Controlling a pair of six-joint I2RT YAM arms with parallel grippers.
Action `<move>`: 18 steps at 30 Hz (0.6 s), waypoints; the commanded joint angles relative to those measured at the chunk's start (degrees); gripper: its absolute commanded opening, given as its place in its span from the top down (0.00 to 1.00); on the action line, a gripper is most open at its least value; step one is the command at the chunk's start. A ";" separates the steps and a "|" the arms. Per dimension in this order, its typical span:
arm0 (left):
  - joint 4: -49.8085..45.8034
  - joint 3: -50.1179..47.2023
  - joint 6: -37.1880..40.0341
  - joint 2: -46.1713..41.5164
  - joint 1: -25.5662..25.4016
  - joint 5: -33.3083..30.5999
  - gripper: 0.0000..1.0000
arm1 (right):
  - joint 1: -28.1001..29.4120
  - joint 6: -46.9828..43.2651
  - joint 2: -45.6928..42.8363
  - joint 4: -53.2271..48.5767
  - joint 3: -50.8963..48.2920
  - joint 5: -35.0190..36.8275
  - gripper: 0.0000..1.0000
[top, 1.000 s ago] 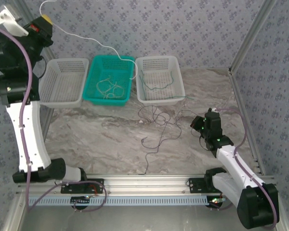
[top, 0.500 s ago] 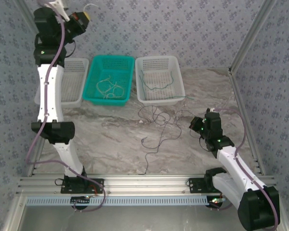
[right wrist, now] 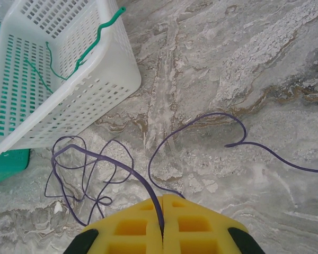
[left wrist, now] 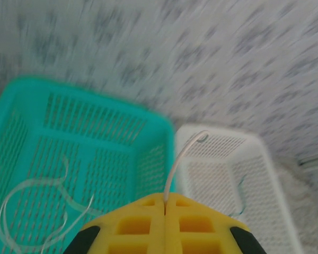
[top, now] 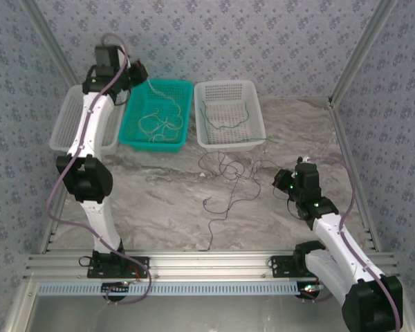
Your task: Untangle the cables
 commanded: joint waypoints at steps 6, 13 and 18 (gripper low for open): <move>7.37 -15.87 2.10 -4.91 -2.23 -3.55 1.00 | 0.40 -0.52 -1.57 -1.92 1.11 0.51 1.00; 6.32 -17.45 3.59 -8.50 -4.10 -10.26 0.38 | 0.49 -0.52 -1.83 -2.57 1.82 -0.12 1.00; 7.86 -19.94 3.26 -17.47 -5.36 -12.62 0.28 | 0.90 -0.94 -3.03 -4.19 3.39 -0.55 1.00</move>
